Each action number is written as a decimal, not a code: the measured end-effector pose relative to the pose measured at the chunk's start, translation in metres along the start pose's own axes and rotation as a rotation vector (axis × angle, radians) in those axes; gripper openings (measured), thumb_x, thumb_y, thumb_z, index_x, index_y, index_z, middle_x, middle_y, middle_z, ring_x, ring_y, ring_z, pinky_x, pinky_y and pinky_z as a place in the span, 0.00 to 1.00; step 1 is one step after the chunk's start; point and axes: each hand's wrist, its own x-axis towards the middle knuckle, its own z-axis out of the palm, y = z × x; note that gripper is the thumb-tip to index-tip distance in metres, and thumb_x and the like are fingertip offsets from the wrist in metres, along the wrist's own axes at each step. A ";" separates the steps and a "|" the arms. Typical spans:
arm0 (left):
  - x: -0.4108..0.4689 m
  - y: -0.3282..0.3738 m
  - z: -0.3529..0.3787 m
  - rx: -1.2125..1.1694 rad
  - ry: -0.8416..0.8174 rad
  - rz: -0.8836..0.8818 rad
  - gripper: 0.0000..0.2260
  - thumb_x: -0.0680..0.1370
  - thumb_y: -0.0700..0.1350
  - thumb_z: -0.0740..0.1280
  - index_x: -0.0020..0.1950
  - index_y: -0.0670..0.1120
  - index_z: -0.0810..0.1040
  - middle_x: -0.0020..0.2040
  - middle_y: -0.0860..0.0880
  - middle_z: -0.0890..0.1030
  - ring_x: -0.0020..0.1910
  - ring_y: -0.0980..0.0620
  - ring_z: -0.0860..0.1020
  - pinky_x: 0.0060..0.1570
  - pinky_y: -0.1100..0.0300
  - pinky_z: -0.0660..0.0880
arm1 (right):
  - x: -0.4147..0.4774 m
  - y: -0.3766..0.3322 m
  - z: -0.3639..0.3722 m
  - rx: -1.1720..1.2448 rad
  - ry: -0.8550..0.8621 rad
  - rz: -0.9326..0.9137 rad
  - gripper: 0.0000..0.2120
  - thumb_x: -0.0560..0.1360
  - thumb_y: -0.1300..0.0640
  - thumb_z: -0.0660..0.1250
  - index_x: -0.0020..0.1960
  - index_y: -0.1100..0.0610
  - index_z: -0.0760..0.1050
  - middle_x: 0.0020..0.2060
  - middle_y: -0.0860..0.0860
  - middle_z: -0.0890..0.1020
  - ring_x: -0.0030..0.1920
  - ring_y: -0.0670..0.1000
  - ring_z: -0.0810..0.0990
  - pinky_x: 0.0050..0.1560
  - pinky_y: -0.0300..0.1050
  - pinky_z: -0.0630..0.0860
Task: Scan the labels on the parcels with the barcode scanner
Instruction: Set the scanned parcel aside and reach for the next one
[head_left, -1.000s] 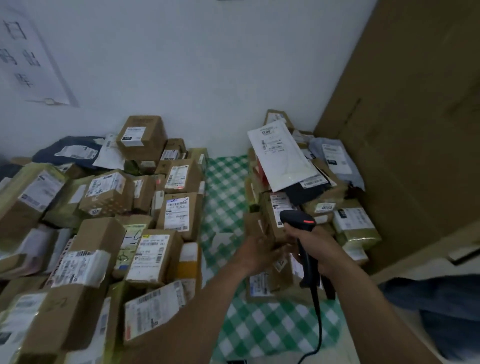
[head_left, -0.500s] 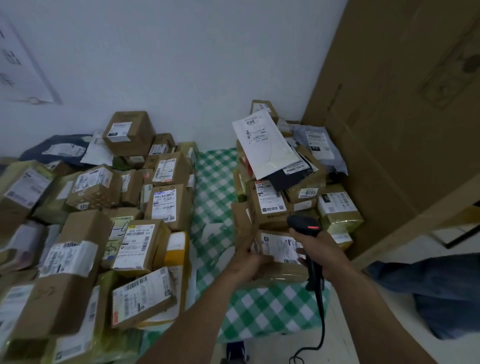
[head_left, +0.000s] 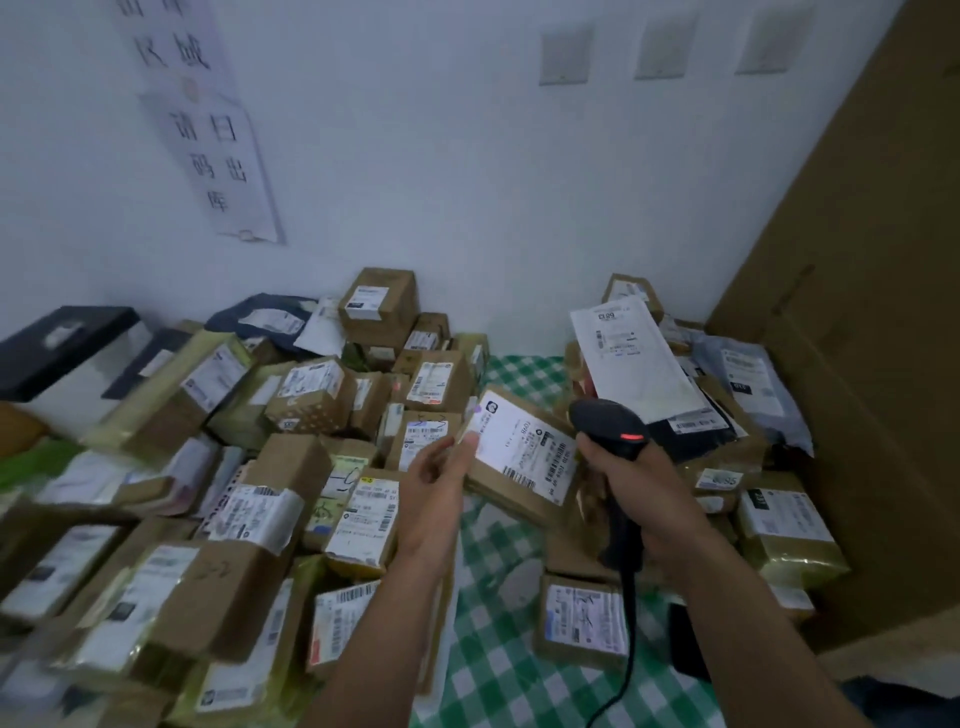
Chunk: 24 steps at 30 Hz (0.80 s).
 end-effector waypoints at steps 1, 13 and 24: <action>0.007 0.007 -0.001 -0.018 0.000 -0.005 0.30 0.65 0.67 0.78 0.62 0.54 0.82 0.52 0.52 0.87 0.52 0.51 0.86 0.57 0.45 0.82 | 0.005 -0.010 0.009 -0.007 -0.018 -0.014 0.06 0.77 0.51 0.75 0.53 0.50 0.82 0.45 0.52 0.86 0.44 0.54 0.84 0.40 0.48 0.82; 0.126 0.090 -0.022 0.009 -0.001 0.143 0.52 0.56 0.62 0.85 0.76 0.61 0.65 0.67 0.53 0.79 0.62 0.50 0.81 0.60 0.41 0.79 | 0.086 -0.086 0.078 -0.189 -0.134 -0.162 0.13 0.77 0.49 0.74 0.61 0.47 0.80 0.51 0.46 0.85 0.50 0.49 0.85 0.38 0.39 0.78; 0.206 0.145 -0.019 0.098 0.058 0.248 0.18 0.78 0.54 0.72 0.68 0.58 0.76 0.51 0.58 0.84 0.46 0.62 0.82 0.37 0.70 0.77 | 0.129 -0.141 0.096 -0.569 -0.257 -0.269 0.08 0.76 0.46 0.74 0.50 0.48 0.82 0.32 0.42 0.85 0.27 0.41 0.80 0.28 0.32 0.72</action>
